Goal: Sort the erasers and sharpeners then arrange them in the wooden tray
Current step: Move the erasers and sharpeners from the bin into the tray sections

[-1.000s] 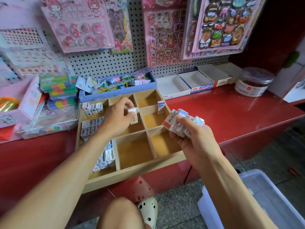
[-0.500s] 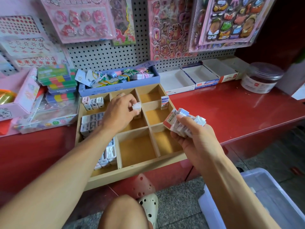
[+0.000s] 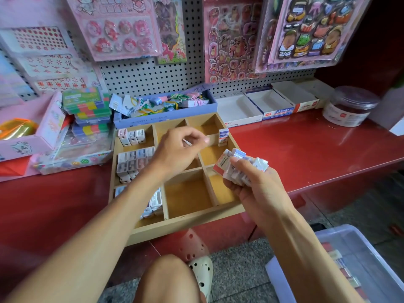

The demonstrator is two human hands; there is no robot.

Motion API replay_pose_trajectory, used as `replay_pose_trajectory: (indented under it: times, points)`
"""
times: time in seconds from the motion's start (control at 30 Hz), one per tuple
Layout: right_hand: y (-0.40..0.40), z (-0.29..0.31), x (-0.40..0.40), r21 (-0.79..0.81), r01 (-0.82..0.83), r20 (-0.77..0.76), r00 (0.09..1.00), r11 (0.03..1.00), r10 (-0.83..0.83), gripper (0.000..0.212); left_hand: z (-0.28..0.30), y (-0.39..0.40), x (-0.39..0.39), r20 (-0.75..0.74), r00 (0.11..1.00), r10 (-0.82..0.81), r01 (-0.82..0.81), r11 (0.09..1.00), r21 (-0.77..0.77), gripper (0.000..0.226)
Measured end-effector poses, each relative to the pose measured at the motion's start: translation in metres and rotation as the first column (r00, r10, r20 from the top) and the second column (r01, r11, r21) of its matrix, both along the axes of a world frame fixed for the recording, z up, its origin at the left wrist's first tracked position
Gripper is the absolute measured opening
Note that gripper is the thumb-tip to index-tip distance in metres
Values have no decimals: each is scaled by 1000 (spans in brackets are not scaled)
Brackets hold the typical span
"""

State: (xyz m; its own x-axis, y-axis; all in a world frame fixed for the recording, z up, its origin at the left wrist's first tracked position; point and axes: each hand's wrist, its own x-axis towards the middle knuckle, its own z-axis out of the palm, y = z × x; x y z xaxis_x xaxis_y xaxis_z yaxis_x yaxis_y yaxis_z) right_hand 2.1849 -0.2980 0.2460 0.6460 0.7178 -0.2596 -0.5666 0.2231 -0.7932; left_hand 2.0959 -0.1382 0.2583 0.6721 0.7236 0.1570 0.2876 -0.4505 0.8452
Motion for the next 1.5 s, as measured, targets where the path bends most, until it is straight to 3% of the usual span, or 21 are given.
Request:
replay_pose_trajectory:
  times: [0.13,0.23,0.3,0.43,0.53,0.63,0.8,0.93,1.03,1.1,1.17,1.27,1.43,1.5]
  points:
    - [-2,-1,-4,-2,-40,32,999,999,40,21,10,-26,-7,-12,946,-325,314,921,-231,22]
    - [-6,-1,-7,-43,-38,76,996,998,41,25,14,-30,-12,-13,923,-385,361,877,-318,32]
    - [-8,-4,-7,-72,-21,74,997,997,26,16,15,-31,-16,-42,918,-394,361,876,-321,29]
    - [-11,-8,-7,-100,16,56,998,995,-10,15,8,-28,-26,-62,954,-294,271,931,-245,22]
    - [-14,-10,-5,-128,42,75,997,991,-32,12,-5,-15,-31,-168,979,-118,109,992,-62,22]
    - [-19,-11,-2,-143,51,101,994,988,-36,8,-12,-8,-28,-266,964,8,9,998,65,22]
    - [-23,-10,3,-152,40,147,989,988,-18,15,-14,-13,-19,-393,920,0,80,979,187,23]
    - [-25,-13,8,-147,58,160,987,987,-34,18,-20,-14,-19,-407,913,2,121,953,278,24]
    - [-25,-15,9,-143,48,171,985,989,-23,13,-16,-12,-21,-442,897,-15,146,953,264,28]
    - [-25,-16,9,-146,39,190,982,988,-10,14,-12,-10,-22,-378,925,-25,114,970,215,23]
    - [-24,-16,10,-151,22,226,974,988,13,14,-2,-15,-20,-213,975,-58,80,992,98,10]
    - [-23,-13,11,-167,-2,303,952,986,53,17,16,-31,-11,-31,977,-209,203,968,-150,8]
    - [-22,-3,18,-165,-41,402,909,985,105,33,24,-42,7,-44,928,-370,353,911,-214,12]
    - [-23,-2,22,-123,-46,360,929,991,88,23,26,-41,12,-17,935,-354,342,915,-216,11]
